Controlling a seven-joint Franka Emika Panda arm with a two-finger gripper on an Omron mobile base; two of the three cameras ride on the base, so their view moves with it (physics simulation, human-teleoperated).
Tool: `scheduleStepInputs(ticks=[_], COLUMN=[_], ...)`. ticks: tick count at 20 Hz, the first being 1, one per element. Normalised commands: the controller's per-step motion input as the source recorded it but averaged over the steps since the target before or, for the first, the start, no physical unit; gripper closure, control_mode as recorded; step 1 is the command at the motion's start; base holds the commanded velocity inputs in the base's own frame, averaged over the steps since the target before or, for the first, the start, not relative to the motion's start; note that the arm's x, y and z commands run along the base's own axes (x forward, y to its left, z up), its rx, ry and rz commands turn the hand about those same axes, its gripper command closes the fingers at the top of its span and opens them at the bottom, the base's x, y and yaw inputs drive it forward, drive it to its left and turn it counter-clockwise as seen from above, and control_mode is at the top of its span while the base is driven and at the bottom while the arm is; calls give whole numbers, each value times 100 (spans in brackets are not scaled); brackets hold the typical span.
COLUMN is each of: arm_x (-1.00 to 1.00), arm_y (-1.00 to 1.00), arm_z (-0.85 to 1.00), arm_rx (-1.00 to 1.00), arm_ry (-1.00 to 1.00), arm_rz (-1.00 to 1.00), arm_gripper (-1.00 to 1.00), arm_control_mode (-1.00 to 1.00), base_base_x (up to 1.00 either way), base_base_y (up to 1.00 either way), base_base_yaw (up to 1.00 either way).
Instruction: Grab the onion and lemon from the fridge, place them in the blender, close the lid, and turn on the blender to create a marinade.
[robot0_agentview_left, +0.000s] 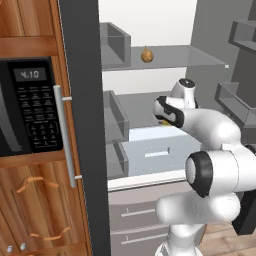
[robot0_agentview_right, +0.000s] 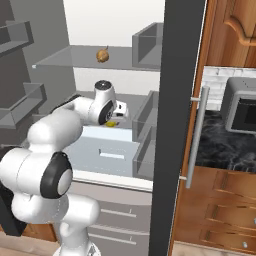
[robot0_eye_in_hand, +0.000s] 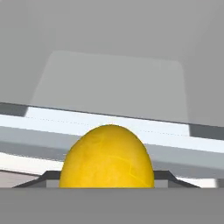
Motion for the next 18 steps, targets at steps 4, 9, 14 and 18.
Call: scheduleStepInputs(ticks=[4, 9, 14, 18], arm_x=[-100, -100, -100, -75], arm_y=[7, 15, 26, 43], arm_z=[61, 34, 4, -21], arm_rx=[3, 4, 0, -5], arm_ry=[1, 5, 6, 8], arm_rz=[0, -2, -2, 1], arm_gripper=[100, 100, 100, 100], arm_control_mode=[-100, -100, -100, -100], base_base_x=[0, 0, 0, 0], base_base_y=[0, 0, 0, 0], base_base_yaw=[0, 0, 0, 0])
